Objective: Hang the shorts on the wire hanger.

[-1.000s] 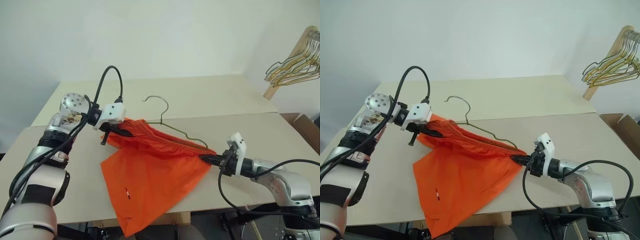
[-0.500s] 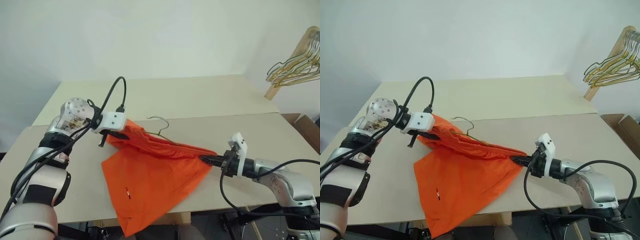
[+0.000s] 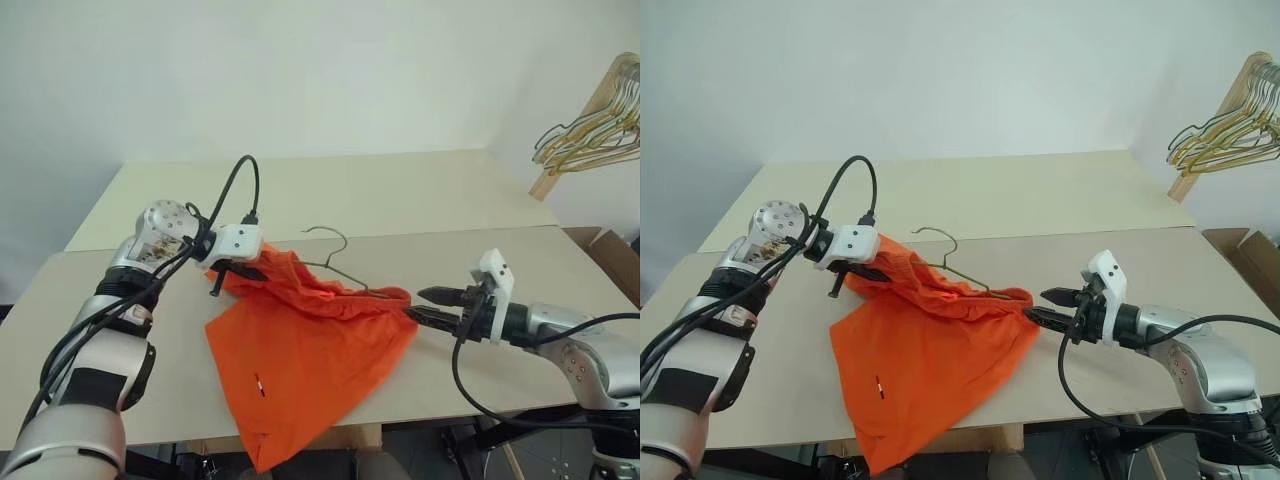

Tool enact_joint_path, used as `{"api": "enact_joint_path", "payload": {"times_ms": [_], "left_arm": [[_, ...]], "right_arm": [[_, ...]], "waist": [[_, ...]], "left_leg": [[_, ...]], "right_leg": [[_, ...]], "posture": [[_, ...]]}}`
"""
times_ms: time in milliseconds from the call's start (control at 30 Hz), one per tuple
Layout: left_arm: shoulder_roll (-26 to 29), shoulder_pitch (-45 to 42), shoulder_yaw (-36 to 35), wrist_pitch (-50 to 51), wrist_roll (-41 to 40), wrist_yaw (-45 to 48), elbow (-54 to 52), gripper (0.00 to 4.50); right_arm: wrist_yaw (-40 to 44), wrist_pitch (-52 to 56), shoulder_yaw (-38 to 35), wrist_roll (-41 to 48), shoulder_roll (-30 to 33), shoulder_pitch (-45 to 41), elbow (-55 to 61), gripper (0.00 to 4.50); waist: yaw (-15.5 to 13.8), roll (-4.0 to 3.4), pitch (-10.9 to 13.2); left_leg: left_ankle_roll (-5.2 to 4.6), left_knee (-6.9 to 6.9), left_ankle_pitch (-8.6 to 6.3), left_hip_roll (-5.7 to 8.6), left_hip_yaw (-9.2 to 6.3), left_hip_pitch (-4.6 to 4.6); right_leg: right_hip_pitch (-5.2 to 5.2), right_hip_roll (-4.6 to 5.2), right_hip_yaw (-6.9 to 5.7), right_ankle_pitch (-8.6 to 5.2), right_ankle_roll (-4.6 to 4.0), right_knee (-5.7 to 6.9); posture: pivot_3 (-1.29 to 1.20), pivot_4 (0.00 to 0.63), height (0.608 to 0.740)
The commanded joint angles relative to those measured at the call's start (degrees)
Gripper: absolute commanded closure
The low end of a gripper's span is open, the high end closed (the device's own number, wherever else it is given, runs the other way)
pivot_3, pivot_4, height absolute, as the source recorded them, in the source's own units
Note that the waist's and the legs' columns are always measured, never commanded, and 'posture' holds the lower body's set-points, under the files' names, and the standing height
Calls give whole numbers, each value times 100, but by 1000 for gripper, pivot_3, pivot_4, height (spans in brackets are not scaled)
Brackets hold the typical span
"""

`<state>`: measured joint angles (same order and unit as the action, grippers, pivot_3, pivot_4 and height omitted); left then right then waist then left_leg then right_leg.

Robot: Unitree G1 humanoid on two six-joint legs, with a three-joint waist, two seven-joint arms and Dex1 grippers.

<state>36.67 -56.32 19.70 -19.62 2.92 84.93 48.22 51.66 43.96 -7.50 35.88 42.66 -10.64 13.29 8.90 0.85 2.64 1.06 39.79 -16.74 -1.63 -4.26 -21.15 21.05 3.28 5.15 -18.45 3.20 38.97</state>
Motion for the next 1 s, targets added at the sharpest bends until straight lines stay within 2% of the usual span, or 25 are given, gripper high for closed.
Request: {"api": "enact_joint_path", "payload": {"times_ms": [33,400,600,733,1000], "left_arm": [[-12,-247,-228,56,-39,-69,-10,4500],[69,-188,-183,-7,47,79,-108,4500],[118,-244,-84,-149,377,-24,-8,4500],[52,-309,-66,-188,504,-54,51,4500],[-12,-359,-113,-209,547,-41,79,4500]], "right_arm": [[41,-207,-125,-61,129,-42,207,33],[-18,-104,-303,227,199,-862,619,33],[-438,219,527,140,-260,-1623,1013,33],[-765,375,1238,-174,-781,-2357,748,33],[-775,506,2249,-763,-1219,-3044,171,33]], "waist": [[3,0,0],[14,0,0],[89,0,0],[159,0,0],[181,-1,0]], "left_leg": [[0,0,0,0,0,0],[0,-1,0,0,0,1],[0,-1,0,-1,-3,1],[1,0,0,0,-6,0],[0,-1,0,0,-16,-3]], "right_leg": [[0,0,0,0,0,0],[0,0,0,0,0,0],[0,-1,-1,0,0,1],[1,1,0,0,0,3],[9,2,-5,0,0,6]], "posture": [[-139,0,740],[-135,0,740],[-145,0,740],[-150,0,740],[-140,0,740]]}}
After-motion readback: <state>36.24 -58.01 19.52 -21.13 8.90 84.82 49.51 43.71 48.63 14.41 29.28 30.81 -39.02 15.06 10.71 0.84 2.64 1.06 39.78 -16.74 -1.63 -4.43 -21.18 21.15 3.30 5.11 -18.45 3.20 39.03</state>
